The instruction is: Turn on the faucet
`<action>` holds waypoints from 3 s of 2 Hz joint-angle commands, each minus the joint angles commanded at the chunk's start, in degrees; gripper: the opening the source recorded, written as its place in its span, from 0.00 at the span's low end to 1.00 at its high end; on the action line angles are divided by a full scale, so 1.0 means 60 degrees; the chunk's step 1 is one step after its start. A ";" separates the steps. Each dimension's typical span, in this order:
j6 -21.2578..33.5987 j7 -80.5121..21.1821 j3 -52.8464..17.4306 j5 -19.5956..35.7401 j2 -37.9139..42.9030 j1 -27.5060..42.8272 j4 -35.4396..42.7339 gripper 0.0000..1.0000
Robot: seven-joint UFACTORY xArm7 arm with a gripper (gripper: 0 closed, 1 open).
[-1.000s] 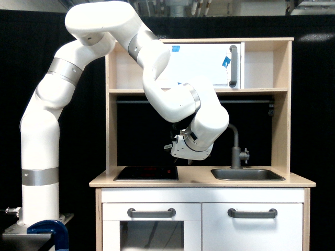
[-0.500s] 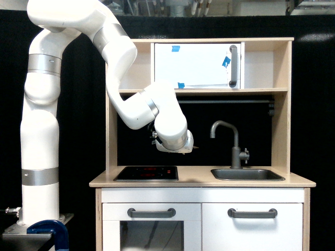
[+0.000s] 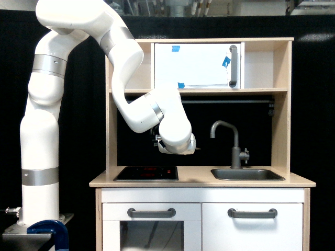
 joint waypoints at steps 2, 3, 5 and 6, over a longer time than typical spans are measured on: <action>-0.1186 0.1198 0.1740 0.1043 -0.0828 0.0113 0.0112 1.00; -0.2194 0.2152 0.2877 0.1832 -0.1254 0.0416 0.0467 1.00; -0.3550 0.2737 0.4645 0.3277 -0.0299 0.0712 0.1833 1.00; -0.4145 0.2705 0.5374 0.3800 0.0163 0.0763 0.2268 1.00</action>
